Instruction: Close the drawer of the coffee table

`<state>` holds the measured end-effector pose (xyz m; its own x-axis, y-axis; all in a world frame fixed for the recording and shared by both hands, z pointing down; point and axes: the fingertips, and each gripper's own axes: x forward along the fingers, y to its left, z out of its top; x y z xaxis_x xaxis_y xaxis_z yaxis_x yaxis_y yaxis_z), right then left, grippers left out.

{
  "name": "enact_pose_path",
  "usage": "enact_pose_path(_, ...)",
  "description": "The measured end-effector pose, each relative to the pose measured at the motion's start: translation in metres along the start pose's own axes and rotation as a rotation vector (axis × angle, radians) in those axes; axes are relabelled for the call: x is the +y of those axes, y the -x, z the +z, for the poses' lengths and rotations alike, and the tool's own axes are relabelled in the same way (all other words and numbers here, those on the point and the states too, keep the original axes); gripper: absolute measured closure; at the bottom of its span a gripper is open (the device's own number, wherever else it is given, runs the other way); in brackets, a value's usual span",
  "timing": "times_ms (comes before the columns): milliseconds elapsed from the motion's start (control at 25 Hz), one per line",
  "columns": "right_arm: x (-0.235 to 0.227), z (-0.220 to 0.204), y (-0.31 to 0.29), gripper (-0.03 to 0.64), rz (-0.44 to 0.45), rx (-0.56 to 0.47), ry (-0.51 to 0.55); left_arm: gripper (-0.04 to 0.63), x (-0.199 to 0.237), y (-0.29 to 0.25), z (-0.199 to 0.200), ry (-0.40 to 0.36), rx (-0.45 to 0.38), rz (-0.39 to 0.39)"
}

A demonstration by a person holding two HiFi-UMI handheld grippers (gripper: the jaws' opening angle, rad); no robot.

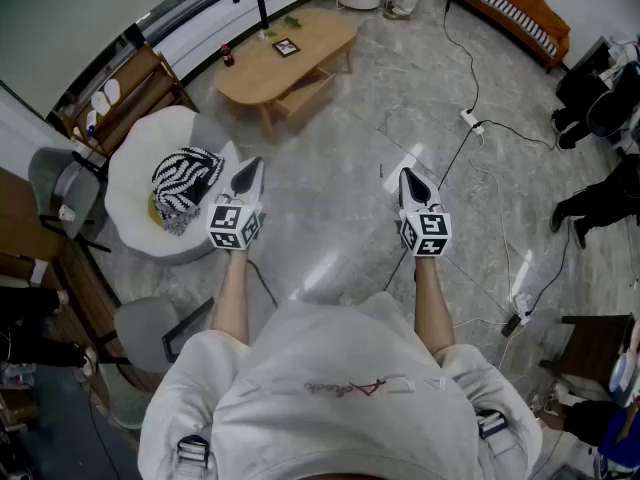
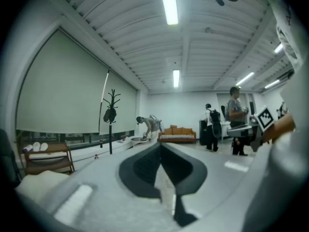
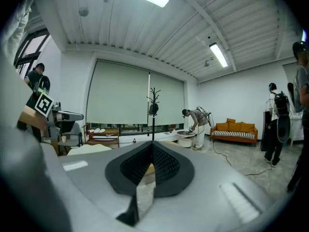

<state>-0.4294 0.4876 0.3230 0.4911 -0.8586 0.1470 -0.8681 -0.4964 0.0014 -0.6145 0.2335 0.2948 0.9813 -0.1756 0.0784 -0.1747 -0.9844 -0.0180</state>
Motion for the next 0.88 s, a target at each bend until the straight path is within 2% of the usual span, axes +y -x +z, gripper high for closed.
enact_pose_path(880, -0.004, -0.009, 0.005, 0.612, 0.005, 0.006, -0.021, 0.595, -0.023, 0.003, -0.014, 0.004, 0.031, -0.002)
